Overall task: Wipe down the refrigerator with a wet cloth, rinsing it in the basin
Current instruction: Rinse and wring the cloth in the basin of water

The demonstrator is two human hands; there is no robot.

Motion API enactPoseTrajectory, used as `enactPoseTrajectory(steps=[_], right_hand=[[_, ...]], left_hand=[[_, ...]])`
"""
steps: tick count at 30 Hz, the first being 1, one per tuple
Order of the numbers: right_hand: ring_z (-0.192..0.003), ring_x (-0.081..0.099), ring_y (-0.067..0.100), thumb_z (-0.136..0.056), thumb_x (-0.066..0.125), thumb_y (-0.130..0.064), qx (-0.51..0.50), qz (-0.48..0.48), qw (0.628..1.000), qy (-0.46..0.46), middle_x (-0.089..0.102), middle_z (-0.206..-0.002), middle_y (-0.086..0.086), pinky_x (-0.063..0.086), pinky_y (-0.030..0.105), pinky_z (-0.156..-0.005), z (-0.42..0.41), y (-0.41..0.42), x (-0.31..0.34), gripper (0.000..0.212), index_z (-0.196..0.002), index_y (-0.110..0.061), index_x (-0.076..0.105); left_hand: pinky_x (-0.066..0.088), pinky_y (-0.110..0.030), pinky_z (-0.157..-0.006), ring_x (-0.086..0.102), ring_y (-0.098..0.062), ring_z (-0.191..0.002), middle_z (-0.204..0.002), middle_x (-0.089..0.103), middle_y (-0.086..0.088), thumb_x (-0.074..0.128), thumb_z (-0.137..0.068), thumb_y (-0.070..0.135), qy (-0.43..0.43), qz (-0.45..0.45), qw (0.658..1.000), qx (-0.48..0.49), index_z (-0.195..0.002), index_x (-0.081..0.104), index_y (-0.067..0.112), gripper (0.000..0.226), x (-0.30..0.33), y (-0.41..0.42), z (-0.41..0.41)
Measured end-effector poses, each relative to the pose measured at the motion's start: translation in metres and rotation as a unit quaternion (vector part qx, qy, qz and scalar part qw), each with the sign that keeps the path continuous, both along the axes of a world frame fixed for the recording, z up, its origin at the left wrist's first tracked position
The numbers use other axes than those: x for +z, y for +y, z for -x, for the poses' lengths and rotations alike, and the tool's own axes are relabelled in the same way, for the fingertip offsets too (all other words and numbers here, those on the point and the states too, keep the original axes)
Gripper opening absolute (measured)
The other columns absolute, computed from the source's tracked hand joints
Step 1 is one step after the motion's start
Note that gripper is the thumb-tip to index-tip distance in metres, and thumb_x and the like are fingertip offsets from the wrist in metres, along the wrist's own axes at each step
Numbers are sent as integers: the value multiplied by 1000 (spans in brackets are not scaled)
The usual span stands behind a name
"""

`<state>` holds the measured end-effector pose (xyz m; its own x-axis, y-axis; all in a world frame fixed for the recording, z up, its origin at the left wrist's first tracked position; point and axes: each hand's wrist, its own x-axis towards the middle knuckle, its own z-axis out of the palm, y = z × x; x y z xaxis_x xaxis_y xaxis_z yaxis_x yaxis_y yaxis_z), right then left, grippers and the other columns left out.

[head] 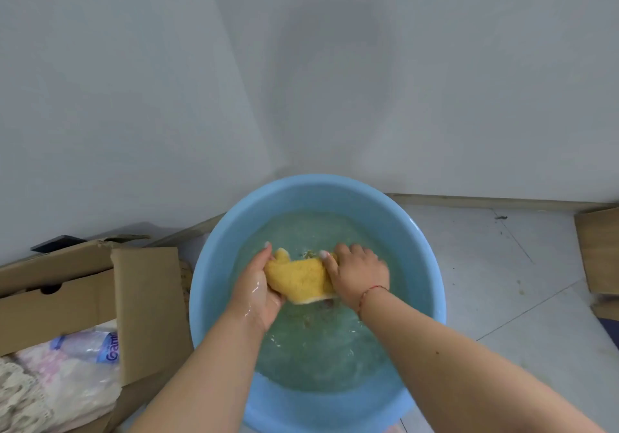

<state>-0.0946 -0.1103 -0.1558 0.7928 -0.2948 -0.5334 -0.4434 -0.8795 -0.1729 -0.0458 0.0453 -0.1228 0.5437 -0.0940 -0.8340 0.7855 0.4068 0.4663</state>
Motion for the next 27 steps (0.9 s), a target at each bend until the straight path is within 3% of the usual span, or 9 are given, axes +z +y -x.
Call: enactPoseTrajectory(steps=[3, 5, 7, 9, 13, 15, 18, 22, 27], right_hand=[[-128, 40, 24, -86, 16, -71, 127, 34, 990, 58, 46, -130, 2, 4, 54, -114, 26, -8, -20, 73, -135, -23, 36], [-129, 43, 27, -92, 40, -53, 142, 21, 980, 137, 46, -136, 6, 14, 52, -115, 26, -6, -25, 61, -140, -16, 30], [-123, 51, 31, -94, 53, -27, 150, -8, 960, 235, 51, -136, 10, 40, 47, -105, 14, 1, -13, 53, -141, -13, 34], [-116, 57, 32, -92, 55, -18, 232, -22, 946, 227, 56, -131, 9, 50, 39, -92, -1, 6, 7, 45, -136, -14, 43], [-93, 62, 25, -86, 61, -24, 310, -146, 935, 91, 63, -102, 2, 44, 25, -71, -30, 0, 83, 29, -115, -24, 59], [-78, 63, 19, -80, 65, -15, 220, -260, 939, 46, 61, -88, 0, 48, 23, -56, -43, -16, 115, 16, -94, -19, 61], [-61, 55, 11, -66, 66, -9, -1, -430, 901, -52, 56, -74, -2, 42, 23, -46, -50, -54, 116, 18, -82, -16, 60], [-73, 65, 22, -59, 60, -4, -286, -622, 725, -78, 66, -83, 8, 47, 33, -67, -19, -50, 67, 37, -95, -10, 64], [-72, 67, 19, -83, 63, -33, -372, -753, 542, 25, 70, -83, 8, 58, 37, -70, 18, 14, 63, 39, -113, -9, 59]], left_hand=[[56, -43, -76, 64, -32, -103, -118, 62, -11, 58, -91, 29, -26, -223, 946, -233, -128, 50, 27, 38, -13, 22, 0], [50, -41, -83, 57, -37, -113, -135, 48, -12, 57, -86, 33, -87, -452, 758, -462, -140, 38, 34, 58, -14, 32, 5], [46, -36, -87, 55, -32, -110, -132, 44, -6, 59, -81, 31, -263, -566, 577, -527, -137, 43, 27, 59, -11, 30, 15], [35, -33, -105, 44, -27, -128, -141, 46, 0, 72, -72, 31, -385, -491, 542, -563, -139, 46, 24, 73, -13, 24, 18], [7, -29, -116, 31, -6, -139, -134, 48, 22, 86, -61, 22, -382, -249, 683, -570, -125, 53, 38, 74, -20, 9, 14], [32, -33, -105, 59, -2, -105, -99, 67, 19, 85, -66, 10, -347, -191, 788, -471, -103, 64, 28, 46, -12, 3, 12], [48, -22, -63, 55, -9, -70, -76, 61, 10, 79, -64, 9, -308, -141, 870, -358, -93, 61, 13, 35, 14, -7, 4], [53, -28, -66, 62, -16, -78, -87, 65, -6, 72, -53, 12, -251, 27, 945, -207, -105, 57, 1, 55, 33, -21, -4], [46, -45, -88, 60, -34, -86, -90, 61, -21, 60, -71, 28, -105, 219, 969, -51, -104, 59, -5, 47, 45, -36, 0]])
